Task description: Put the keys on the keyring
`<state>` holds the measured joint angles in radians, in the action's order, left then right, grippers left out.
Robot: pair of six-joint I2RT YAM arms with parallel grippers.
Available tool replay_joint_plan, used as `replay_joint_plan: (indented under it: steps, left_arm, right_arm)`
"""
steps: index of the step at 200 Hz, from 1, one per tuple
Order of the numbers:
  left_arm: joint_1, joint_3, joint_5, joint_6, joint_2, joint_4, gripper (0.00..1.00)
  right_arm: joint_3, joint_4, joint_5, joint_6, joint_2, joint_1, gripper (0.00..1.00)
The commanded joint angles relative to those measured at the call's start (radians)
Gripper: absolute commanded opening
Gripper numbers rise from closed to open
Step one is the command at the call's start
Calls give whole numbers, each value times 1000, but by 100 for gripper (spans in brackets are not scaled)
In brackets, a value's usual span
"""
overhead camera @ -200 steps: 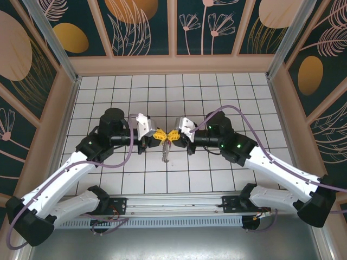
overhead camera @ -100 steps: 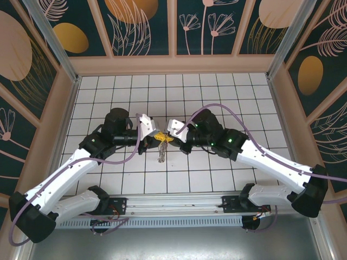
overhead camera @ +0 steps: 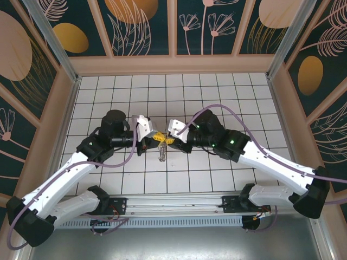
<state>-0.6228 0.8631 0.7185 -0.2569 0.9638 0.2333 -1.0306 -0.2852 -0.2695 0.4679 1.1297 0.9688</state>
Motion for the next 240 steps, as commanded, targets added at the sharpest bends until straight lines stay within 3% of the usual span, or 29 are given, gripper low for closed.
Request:
replay_joint_plan:
  steps: [1,74,179,240]
  left_arm:
    - [-6,-4,92,54,-40,-127,0]
    - [-6,2,171,123,-80,-224,0]
    - [-6,-5,184,147,-94,-249,0]
    - [-6,-11,176,147,-105,-246,0]
  right_arm:
    - [57,118,-69,-56,-80,1,31]
    - [150,212,-186,-130,-181,-14,36]
    - [175,332,-254,-177,-119,-13,41]
    - [168,319,-212,-162,-122,-13,13]
